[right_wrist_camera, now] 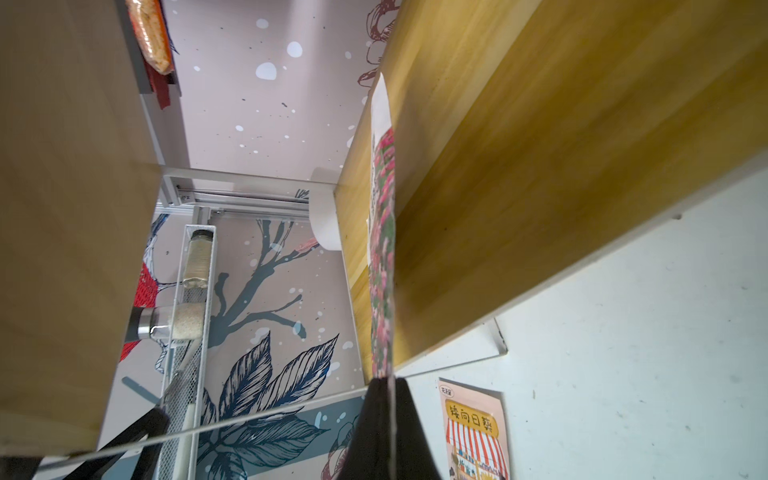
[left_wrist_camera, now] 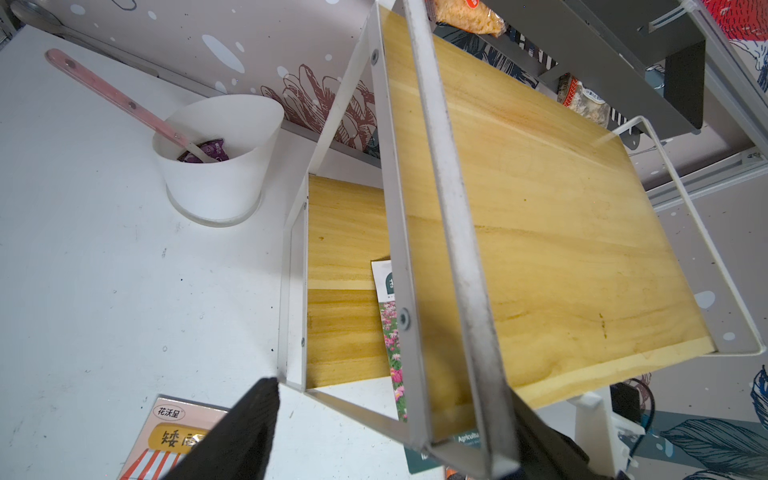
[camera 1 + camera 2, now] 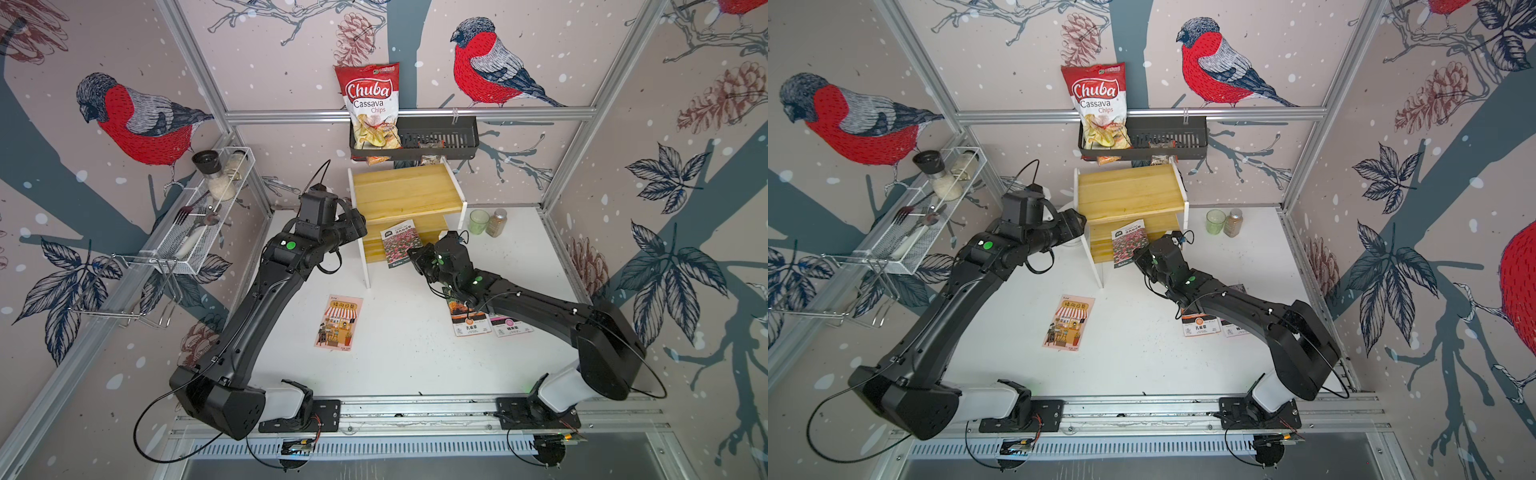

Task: Take the seed bag off the shelf
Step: Pick up the seed packet from the shelf, then place the seed packet at the center of the board.

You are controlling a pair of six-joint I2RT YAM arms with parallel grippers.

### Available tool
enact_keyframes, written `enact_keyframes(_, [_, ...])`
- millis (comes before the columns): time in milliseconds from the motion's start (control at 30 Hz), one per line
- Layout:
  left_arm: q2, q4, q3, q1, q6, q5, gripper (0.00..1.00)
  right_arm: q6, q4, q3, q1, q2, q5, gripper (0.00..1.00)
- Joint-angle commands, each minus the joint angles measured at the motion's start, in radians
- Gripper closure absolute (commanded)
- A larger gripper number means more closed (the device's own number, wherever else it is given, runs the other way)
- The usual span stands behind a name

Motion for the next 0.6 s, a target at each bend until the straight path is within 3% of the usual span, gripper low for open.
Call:
enact_keyframes(0, [-0.01, -0.048, -0.002, -0.002, 0.011, -0.035, 0.21, 0.024, 0.048, -0.039, 0.028, -0.049, -0.017, 1.0])
enact_keyframes(367, [-0.015, -0.04, -0.006, -0.002, 0.013, -0.028, 0.21, 0.108, 0.048, -0.245, 0.174, -0.201, 0.04, 1.0])
enact_keyframes(567, [-0.021, -0.039, -0.007, -0.001, 0.019, -0.025, 0.21, 0.213, 0.131, -0.355, 0.26, -0.148, 0.108, 1.0])
